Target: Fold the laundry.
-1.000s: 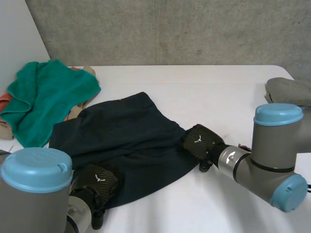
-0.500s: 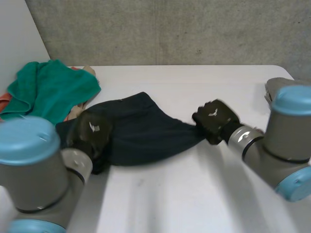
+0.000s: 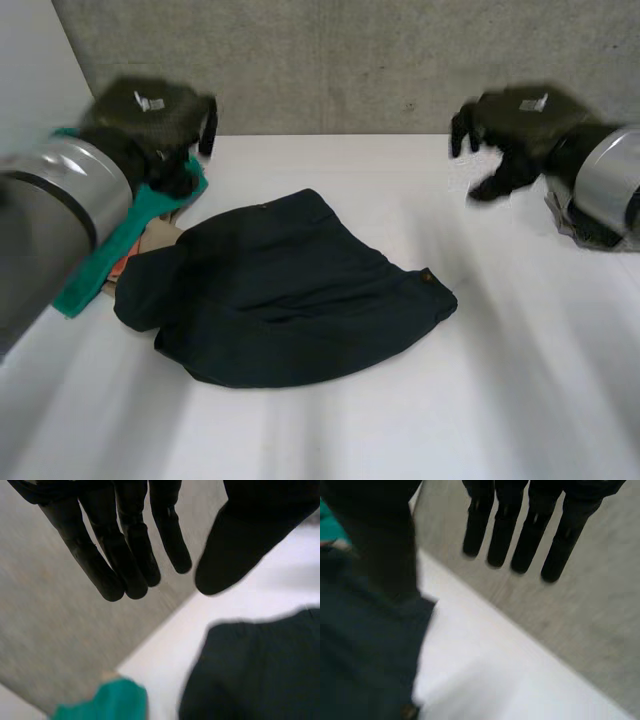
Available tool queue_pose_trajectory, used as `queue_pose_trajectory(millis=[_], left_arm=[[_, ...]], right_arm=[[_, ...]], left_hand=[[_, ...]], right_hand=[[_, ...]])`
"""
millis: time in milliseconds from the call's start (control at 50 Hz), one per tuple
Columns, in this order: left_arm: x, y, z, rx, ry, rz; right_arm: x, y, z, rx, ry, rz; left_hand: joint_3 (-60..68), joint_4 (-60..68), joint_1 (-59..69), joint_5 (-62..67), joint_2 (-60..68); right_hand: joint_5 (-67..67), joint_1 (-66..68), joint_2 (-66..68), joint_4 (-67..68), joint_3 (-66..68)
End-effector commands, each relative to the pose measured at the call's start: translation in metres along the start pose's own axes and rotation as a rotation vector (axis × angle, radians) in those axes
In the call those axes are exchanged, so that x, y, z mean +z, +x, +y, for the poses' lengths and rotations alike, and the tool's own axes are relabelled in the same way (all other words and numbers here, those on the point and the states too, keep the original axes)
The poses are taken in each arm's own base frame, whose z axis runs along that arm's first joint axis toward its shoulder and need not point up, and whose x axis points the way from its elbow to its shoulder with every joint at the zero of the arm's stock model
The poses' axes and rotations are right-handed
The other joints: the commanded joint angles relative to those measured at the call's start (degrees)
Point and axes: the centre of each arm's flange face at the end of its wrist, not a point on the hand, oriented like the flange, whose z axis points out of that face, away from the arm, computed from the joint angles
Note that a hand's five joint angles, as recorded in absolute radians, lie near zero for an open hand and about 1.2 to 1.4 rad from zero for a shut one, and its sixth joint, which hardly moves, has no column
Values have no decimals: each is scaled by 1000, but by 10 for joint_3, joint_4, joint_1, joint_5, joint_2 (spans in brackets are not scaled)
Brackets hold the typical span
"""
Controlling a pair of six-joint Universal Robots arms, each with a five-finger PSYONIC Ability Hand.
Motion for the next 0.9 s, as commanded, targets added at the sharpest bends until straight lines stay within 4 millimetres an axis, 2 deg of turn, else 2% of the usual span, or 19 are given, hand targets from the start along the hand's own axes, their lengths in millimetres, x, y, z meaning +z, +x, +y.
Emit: queue_pose_trajectory(millis=[20, 40, 120, 200, 260, 360, 520, 580, 600, 620, 660, 680, 780, 840, 860, 900], left_arm=[[-4, 23, 66, -5, -271, 120], [-14, 29, 73, -7, -292, 153], [-39, 44, 92, 2, -335, 219], [-50, 59, 107, 20, -330, 246], [-46, 63, 118, 34, -315, 227], [-26, 68, 141, 117, -306, 184], [2, 84, 177, 288, -303, 198], [7, 89, 186, 337, -305, 197], [9, 90, 188, 355, -300, 190], [10, 90, 187, 361, -294, 184], [12, 91, 185, 368, -282, 174], [14, 90, 181, 367, -266, 157], [20, 84, 162, 339, -200, 107], [20, 74, 132, 298, -117, 62], [17, 65, 113, 266, -67, 33], [13, 53, 88, 226, -5, -3]], right_arm=[[14, -28, 72, -161, -169, -127], [19, -34, 87, -207, -171, -157], [30, -44, 121, -312, -145, -211], [39, -52, 145, -338, -124, -246], [43, -55, 155, -333, -120, -258], [53, -62, 172, -330, -112, -265], [67, -66, 180, -351, -53, -220], [71, -67, 180, -357, -38, -202], [72, -67, 180, -357, -31, -192], [73, -66, 179, -357, -28, -188], [73, -65, 177, -355, -19, -179], [74, -64, 175, -349, -17, -165], [71, -58, 162, -313, -5, -129], [66, -46, 142, -277, 17, -98], [62, -36, 127, -260, 32, -69], [56, -23, 109, -242, 40, -31]], left_hand=[[-402, -404, -244, -403, -406], [-446, -448, -288, -446, -450], [-461, -463, -304, -462, -465], [-480, -482, -322, -480, -484], [-485, -487, -327, -486, -489], [-495, -497, -337, -496, -499], [-520, -522, -363, -521, -524], [-388, -390, -230, -388, -392], [-251, -253, -93, -251, -255], [-173, -175, -15, -173, -177], [15, 14, 173, 15, 11], [173, 171, 330, 172, 169], [174, 172, 332, 174, 170], [174, 172, 332, 174, 170], [174, 172, 332, 174, 170], [174, 172, 332, 174, 170]], right_hand=[[-137, -128, -127, -144, -142], [-144, -135, -134, -151, -149], [-142, -133, -132, -149, -147], [-139, -130, -129, -146, -144], [-132, -123, -122, -139, -137], [-99, -90, -88, -105, -103], [-1, 8, 9, -8, -6], [111, 120, 122, 104, 107], [275, 284, 285, 268, 270], [380, 389, 390, 373, 375], [413, 422, 423, 406, 408], [413, 422, 423, 406, 408], [413, 422, 423, 406, 408], [413, 422, 423, 406, 408], [413, 422, 423, 406, 408], [413, 422, 423, 406, 408]])
